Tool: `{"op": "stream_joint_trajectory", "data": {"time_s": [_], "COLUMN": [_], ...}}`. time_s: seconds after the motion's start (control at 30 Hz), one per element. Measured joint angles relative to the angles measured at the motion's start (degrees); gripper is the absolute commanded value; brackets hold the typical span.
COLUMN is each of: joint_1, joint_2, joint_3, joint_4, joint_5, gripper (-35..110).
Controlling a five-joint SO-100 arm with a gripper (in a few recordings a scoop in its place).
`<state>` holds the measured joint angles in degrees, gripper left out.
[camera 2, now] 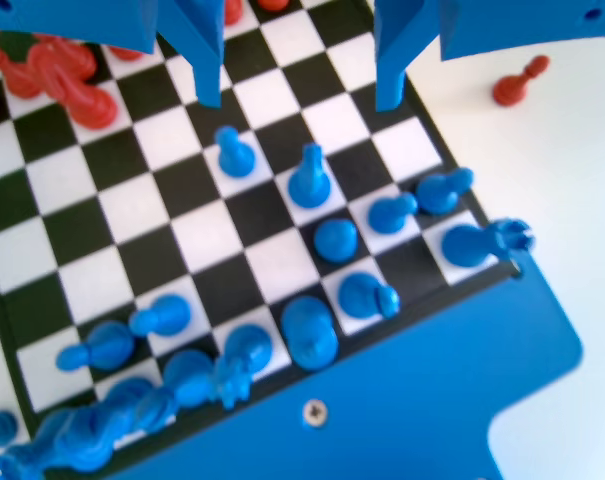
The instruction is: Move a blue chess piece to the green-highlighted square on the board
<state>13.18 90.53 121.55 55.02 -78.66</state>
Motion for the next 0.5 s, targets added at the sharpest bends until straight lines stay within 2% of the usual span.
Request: {"op": "stream_joint_trajectory", "data": {"time_s": [0.13, 0.5], "joint_1": [-0.1, 0.5], "joint_2": [0.0, 1.4], "joint_3": [0.0, 3.8], "joint_4": [0.1, -1.7], "joint_5": [-0.6, -2.1], "gripper": [14, 13]}}
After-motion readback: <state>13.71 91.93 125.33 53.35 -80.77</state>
